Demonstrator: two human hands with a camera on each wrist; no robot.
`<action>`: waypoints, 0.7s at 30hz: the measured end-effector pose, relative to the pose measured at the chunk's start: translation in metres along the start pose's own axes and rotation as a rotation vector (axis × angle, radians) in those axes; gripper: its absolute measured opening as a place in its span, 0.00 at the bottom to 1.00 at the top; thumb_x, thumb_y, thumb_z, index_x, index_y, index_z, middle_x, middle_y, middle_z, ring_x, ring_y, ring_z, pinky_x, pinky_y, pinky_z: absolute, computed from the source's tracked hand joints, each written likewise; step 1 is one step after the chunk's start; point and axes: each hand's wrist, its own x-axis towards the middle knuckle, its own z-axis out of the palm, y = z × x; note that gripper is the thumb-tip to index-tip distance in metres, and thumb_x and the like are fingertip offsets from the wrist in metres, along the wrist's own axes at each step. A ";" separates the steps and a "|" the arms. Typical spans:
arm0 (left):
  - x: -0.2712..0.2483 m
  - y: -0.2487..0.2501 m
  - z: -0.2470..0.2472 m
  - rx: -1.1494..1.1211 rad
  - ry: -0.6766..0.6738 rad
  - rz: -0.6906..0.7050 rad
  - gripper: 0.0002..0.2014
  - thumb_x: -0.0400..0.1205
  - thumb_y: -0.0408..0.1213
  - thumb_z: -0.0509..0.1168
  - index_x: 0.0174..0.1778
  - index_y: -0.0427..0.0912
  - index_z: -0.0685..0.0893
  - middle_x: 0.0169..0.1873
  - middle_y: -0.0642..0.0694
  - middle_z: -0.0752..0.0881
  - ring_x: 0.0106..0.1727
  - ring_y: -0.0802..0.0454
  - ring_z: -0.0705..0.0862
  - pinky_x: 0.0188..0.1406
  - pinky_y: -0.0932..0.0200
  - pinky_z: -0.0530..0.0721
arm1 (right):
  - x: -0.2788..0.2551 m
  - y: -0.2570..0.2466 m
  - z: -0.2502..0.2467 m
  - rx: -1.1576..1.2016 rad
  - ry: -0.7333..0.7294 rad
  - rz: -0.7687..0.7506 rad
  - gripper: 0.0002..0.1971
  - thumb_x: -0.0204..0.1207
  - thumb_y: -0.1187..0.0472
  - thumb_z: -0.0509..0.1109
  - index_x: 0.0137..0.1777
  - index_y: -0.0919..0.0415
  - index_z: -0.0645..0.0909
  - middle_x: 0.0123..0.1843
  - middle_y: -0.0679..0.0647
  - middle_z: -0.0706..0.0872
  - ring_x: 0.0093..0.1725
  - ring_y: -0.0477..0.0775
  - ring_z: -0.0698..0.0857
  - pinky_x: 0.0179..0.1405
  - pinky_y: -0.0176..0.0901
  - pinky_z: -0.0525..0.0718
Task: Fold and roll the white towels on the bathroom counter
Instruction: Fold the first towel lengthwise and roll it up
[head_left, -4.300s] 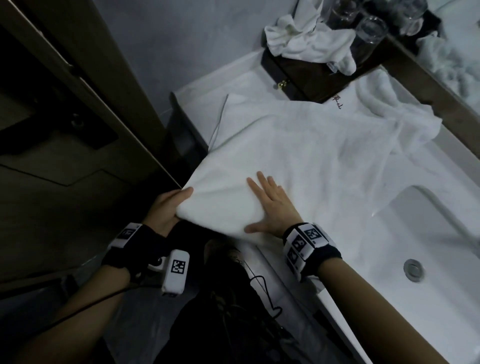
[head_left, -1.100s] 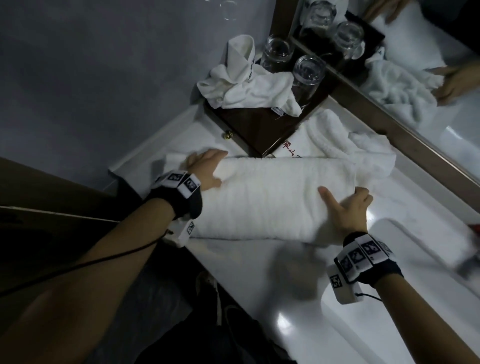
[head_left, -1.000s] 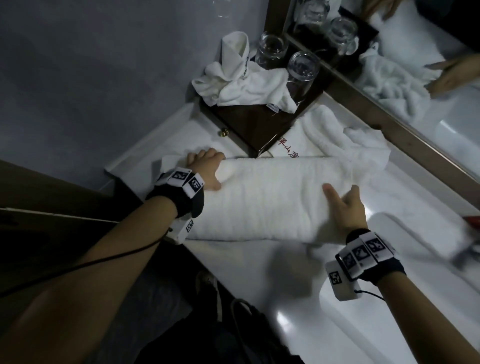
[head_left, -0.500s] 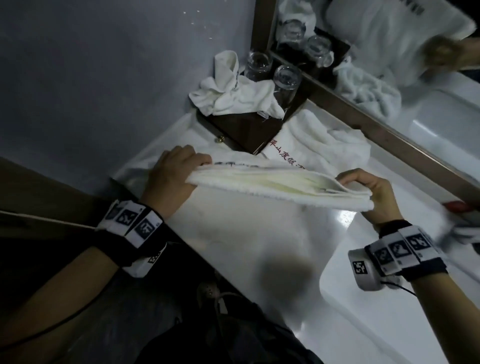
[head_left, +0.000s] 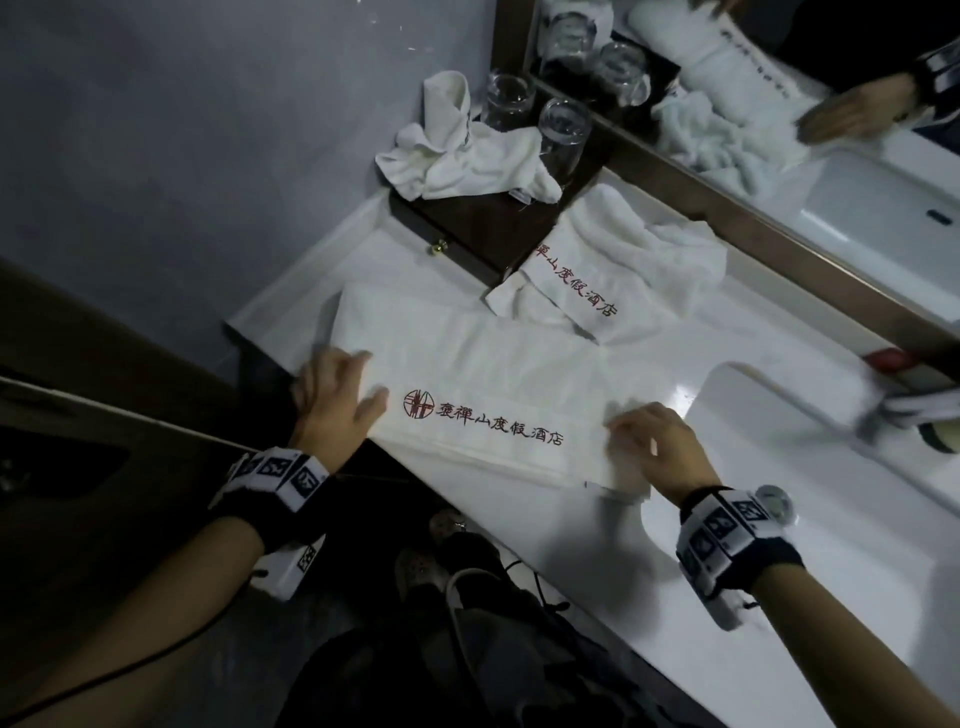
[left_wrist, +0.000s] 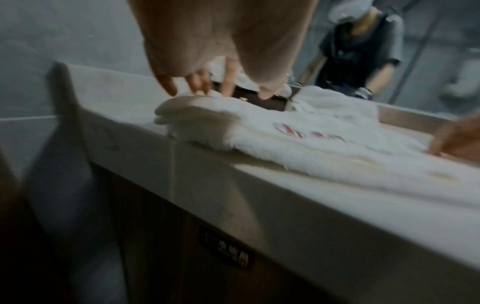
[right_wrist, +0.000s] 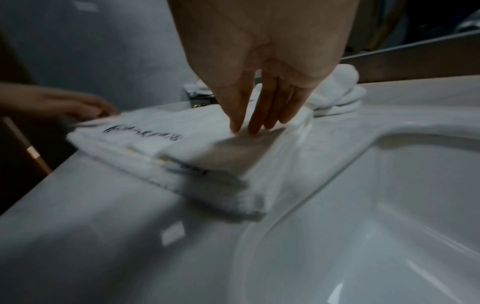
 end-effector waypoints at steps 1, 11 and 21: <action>0.008 -0.004 -0.003 -0.049 0.020 -0.149 0.29 0.75 0.46 0.66 0.70 0.36 0.71 0.66 0.30 0.69 0.68 0.32 0.67 0.70 0.43 0.63 | -0.001 -0.007 0.005 -0.020 -0.019 0.000 0.14 0.74 0.65 0.71 0.60 0.60 0.83 0.62 0.59 0.79 0.66 0.61 0.75 0.66 0.44 0.72; 0.041 -0.021 -0.027 -0.380 0.001 -0.270 0.19 0.74 0.38 0.73 0.57 0.32 0.79 0.54 0.30 0.84 0.55 0.36 0.83 0.54 0.46 0.79 | -0.001 -0.027 0.040 -0.334 -0.190 0.015 0.42 0.64 0.47 0.75 0.78 0.41 0.59 0.78 0.49 0.59 0.74 0.58 0.63 0.69 0.55 0.66; 0.019 -0.031 -0.007 0.055 -0.138 -0.349 0.28 0.78 0.43 0.67 0.67 0.31 0.65 0.67 0.25 0.66 0.67 0.30 0.67 0.69 0.39 0.61 | -0.002 -0.016 0.008 0.080 -0.205 0.112 0.15 0.78 0.60 0.67 0.63 0.51 0.83 0.71 0.47 0.80 0.71 0.50 0.76 0.73 0.43 0.69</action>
